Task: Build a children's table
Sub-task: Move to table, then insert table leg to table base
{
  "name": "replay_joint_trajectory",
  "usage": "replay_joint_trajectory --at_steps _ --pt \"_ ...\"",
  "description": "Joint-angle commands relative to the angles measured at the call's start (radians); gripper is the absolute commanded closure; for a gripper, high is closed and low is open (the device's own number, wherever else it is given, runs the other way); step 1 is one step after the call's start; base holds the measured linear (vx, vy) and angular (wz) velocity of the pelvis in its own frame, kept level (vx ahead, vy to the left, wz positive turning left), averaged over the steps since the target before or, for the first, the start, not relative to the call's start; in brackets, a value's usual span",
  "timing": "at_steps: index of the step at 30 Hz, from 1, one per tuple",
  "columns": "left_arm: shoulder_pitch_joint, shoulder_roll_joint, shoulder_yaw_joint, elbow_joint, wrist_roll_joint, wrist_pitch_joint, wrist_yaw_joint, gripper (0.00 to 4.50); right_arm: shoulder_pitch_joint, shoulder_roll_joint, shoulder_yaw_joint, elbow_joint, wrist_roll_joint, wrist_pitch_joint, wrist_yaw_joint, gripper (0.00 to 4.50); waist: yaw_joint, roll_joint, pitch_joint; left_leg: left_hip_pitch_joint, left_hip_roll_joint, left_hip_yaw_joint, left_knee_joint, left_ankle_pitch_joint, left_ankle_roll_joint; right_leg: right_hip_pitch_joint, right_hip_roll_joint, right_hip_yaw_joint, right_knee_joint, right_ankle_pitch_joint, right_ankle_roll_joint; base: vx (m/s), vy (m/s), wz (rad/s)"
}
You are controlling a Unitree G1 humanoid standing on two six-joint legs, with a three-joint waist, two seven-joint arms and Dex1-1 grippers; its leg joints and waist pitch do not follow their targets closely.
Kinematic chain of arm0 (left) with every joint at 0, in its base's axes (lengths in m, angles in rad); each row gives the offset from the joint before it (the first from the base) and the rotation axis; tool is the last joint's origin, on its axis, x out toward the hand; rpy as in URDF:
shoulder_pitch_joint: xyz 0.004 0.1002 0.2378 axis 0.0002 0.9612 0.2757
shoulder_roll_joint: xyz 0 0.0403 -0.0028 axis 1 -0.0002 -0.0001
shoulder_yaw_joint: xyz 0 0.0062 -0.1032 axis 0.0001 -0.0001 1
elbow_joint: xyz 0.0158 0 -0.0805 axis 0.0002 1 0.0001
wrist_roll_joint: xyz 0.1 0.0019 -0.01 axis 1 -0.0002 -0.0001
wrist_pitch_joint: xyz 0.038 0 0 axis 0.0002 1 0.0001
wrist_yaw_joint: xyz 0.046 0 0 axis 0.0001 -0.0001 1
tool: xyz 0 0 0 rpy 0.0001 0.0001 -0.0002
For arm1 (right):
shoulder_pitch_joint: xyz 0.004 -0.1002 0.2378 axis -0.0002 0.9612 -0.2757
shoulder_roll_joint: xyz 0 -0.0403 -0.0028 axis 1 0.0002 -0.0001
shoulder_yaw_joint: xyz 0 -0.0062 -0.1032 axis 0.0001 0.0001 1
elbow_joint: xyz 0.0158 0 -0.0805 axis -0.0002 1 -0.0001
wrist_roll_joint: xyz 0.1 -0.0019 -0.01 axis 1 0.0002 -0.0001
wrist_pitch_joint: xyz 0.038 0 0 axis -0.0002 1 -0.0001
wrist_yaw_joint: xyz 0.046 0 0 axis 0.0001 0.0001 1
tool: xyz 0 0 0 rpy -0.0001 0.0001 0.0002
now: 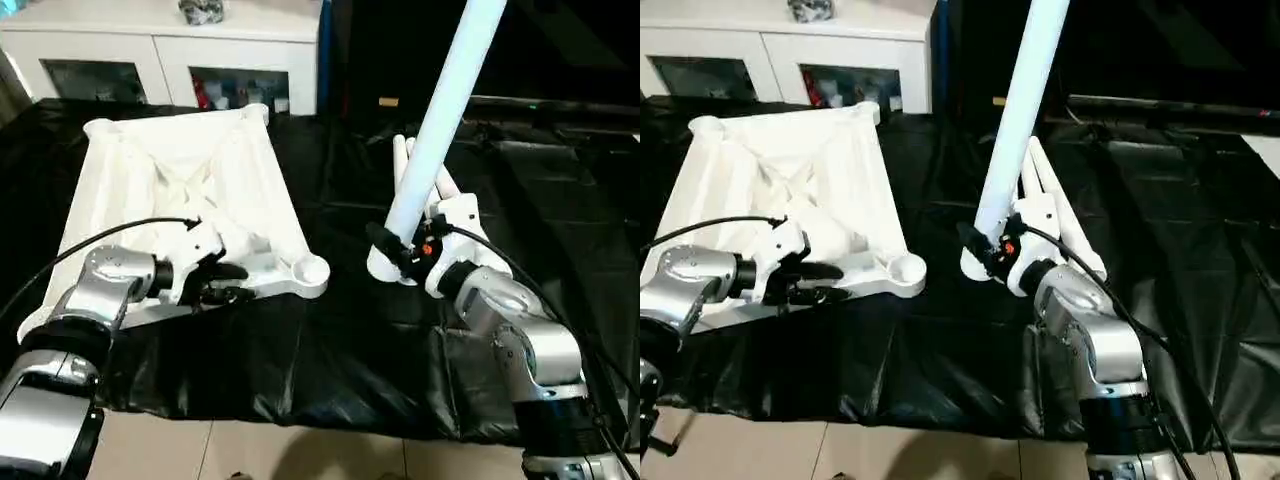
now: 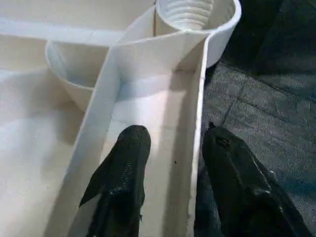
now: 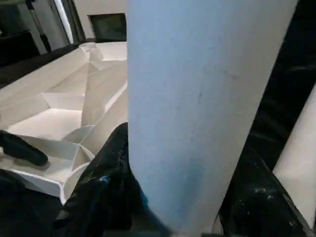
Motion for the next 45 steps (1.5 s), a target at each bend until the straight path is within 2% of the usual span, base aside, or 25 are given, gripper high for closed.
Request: replay_joint_trajectory --at_steps 1,4,5,12,14,15,17,18,21,22,23,24,25,26,28,29,30,34,38,41,45 --pt "-0.026 0.002 -0.008 0.025 0.023 -0.016 -0.011 2.75 -0.018 0.0 0.001 -0.037 0.008 0.016 0.008 2.61 0.0 0.018 -0.063 0.013 0.045 -0.007 -0.088 -0.173 -0.029 0.057 -0.078 0.05 -0.069 -0.077 -0.249 0.0 0.0 0.0" --pt "-0.034 0.001 -0.008 0.047 0.032 -0.027 -0.017 2.88 -0.017 0.003 0.008 -0.031 -0.007 -0.005 -0.001 2.61 0.0 0.018 -0.063 0.013 0.045 -0.007 -0.089 -0.175 -0.032 0.058 -0.079 0.05 -0.069 -0.084 -0.251 0.0 0.0 0.0" --pt "-0.037 0.0 -0.008 0.053 0.034 -0.027 -0.019 3.11 -0.016 0.002 0.013 -0.033 -0.007 -0.004 0.006 2.61 0.0 0.02 -0.063 0.013 0.045 -0.008 -0.089 -0.177 -0.033 0.058 -0.08 0.05 -0.069 -0.083 -0.252 0.0 0.0 0.0" --pt "-0.044 -0.003 -0.003 0.076 0.034 -0.032 -0.037 3.61 -0.013 -0.002 0.037 -0.034 -0.016 -0.021 0.019 2.61 0.0 0.017 -0.06 0.014 0.047 -0.008 -0.092 -0.195 -0.036 0.055 -0.081 0.051 -0.071 -0.104 -0.252 0.0 0.0 0.0" --pt "-0.046 -0.004 -0.003 0.084 0.037 -0.035 -0.041 3.73 -0.015 0.001 0.036 -0.03 -0.015 -0.027 0.019 2.61 0.0 0.018 -0.06 0.013 0.046 -0.007 -0.091 -0.197 -0.036 0.056 -0.082 0.052 -0.071 -0.11 -0.251 0.0 0.0 0.0" --pt "-0.048 -0.008 0.0 0.09 0.037 -0.036 -0.048 4.0 -0.023 0.005 0.033 -0.014 -0.026 -0.046 0.008 2.61 0.001 0.013 -0.06 0.013 0.047 -0.007 -0.092 -0.197 -0.035 0.055 -0.083 0.052 -0.072 -0.116 -0.25 0.0 0.0 0.0" --pt "-0.047 -0.011 -0.003 0.092 0.041 -0.043 -0.056 4.09 -0.03 0.012 0.029 0.005 -0.028 -0.079 0.018 2.61 0.0 0.013 -0.06 0.013 0.048 -0.007 -0.092 -0.202 -0.036 0.053 -0.083 0.052 -0.073 -0.126 -0.248 0.0 0.0 0.0" --pt "-0.043 -0.018 -0.008 0.087 0.046 -0.05 -0.06 4.14 -0.04 0.016 0.023 0.015 -0.01 -0.054 0.022 2.61 0.0 0.013 -0.059 0.013 0.048 -0.007 -0.092 -0.199 -0.034 0.054 -0.083 0.053 -0.073 -0.127 -0.248 0.0 0.0 0.0" --pt "-0.035 -0.037 -0.015 0.073 0.047 -0.065 -0.066 4.41 -0.062 0.022 0.022 0.045 -0.009 -0.074 0.025 2.61 -0.001 0.015 -0.059 0.013 0.048 -0.008 -0.093 -0.199 -0.032 0.053 -0.084 0.052 -0.072 -0.129 -0.252 0.0 0.0 0.0" --pt "-0.031 -0.049 -0.016 0.062 0.043 -0.066 -0.069 4.41 -0.07 0.024 0.025 0.06 -0.013 -0.092 0.028 2.61 -0.002 0.01 -0.059 0.014 0.049 -0.006 -0.092 -0.198 -0.031 0.053 -0.084 0.053 -0.073 -0.128 -0.252 0.0 0.0 0.0" --pt "-0.03 -0.054 -0.016 0.057 0.04 -0.067 -0.072 4.41 -0.073 0.024 0.027 0.067 -0.016 -0.098 0.029 2.61 0.0 0.012 -0.059 0.014 0.05 -0.006 -0.092 -0.194 -0.031 0.053 -0.085 0.053 -0.073 -0.128 -0.254 0.0 0.0 0.0" --pt "-0.021 -0.088 -0.02 0.023 0.026 -0.072 -0.081 4.48 -0.089 0.03 0.037 0.109 -0.029 -0.146 0.042 2.61 0.001 0.009 -0.06 0.014 0.05 -0.005 -0.091 -0.187 -0.029 0.053 -0.086 0.053 -0.072 -0.118 -0.256 0.0 0.0 0.0" --pt "-0.018 -0.101 -0.022 0.01 0.023 -0.074 -0.084 4.48 -0.094 0.033 0.039 0.126 -0.033 -0.167 0.046 2.61 0.002 0.01 -0.062 0.011 0.049 -0.003 -0.088 -0.173 -0.025 0.055 -0.088 0.052 -0.07 -0.099 -0.264 0.0 0.0 0.0" --pt "-0.014 -0.121 -0.029 -0.004 0.021 -0.084 -0.088 4.5 -0.101 0.029 0.048 0.144 -0.025 -0.155 0.073 2.61 0.004 0.004 -0.063 0.014 0.05 0.0 -0.087 -0.158 -0.014 0.053 -0.086 0.052 -0.07 -0.079 -0.267 0.0 0.0 0.0" --pt "-0.012 -0.149 -0.036 -0.018 0.019 -0.091 -0.09 4.5 -0.108 0.024 0.059 0.171 -0.018 -0.147 0.11 2.61 0.011 0.007 -0.063 0.014 0.051 0.002 -0.086 -0.141 0.003 0.055 -0.085 0.052 -0.067 -0.052 -0.275 0.0 0.0 0.0" --pt "-0.012 -0.158 -0.039 -0.023 0.018 -0.091 -0.093 4.5 -0.109 0.023 0.063 0.181 -0.018 -0.15 0.123 2.61 0.017 0.002 -0.063 0.013 0.051 0.003 -0.085 -0.13 0.012 0.056 -0.087 0.052 -0.066 -0.048 -0.276 0.0 0.0 0.0" --pt "-0.012 -0.169 -0.042 -0.027 0.018 -0.091 -0.095 4.5 -0.11 0.02 0.071 0.196 -0.024 -0.158 0.139 2.61 0.022 0.003 -0.063 0.014 0.052 0.005 -0.085 -0.126 0.017 0.053 -0.085 0.051 -0.067 -0.05 -0.273 0.0 0.0 0.0" --pt "-0.016 -0.189 -0.05 -0.032 0.024 -0.094 -0.098 4.5 -0.115 0.014 0.095 0.239 -0.036 -0.169 0.175 2.61 0.027 -0.001 -0.059 0.017 0.053 0.009 -0.09 -0.177 0.008 0.05 -0.088 0.049 -0.075 -0.139 -0.255 0.0 0.0 0.0" --pt "-0.018 -0.189 -0.054 -0.021 0.051 -0.101 -0.082 4.5 -0.12 0.003 0.123 0.289 -0.063 -0.191 0.197 2.61 0.024 -0.005 -0.057 0.015 0.053 0.009 -0.093 -0.204 0.003 0.047 -0.091 0.049 -0.082 -0.217 -0.224 0.0 0.0 0.0" --pt "-0.013 -0.178 -0.06 -0.013 0.078 -0.102 -0.058 4.5 -0.118 -0.008 0.13 0.307 -0.084 -0.209 0.207 2.61 0.022 -0.005 -0.057 0.015 0.053 0.009 -0.094 -0.206 0.005 0.043 -0.09 0.048 -0.084 -0.227 -0.214 0.0 0.0 0.0" --pt "-0.008 -0.167 -0.057 -0.015 0.084 -0.095 -0.038 4.5 -0.116 -0.021 0.122 0.31 -0.087 -0.217 0.212 2.61 0.022 -0.006 -0.056 0.012 0.053 0.009 -0.095 -0.204 0.012 0.045 -0.091 0.047 -0.084 -0.232 -0.21 0.0 0.0 0.0"
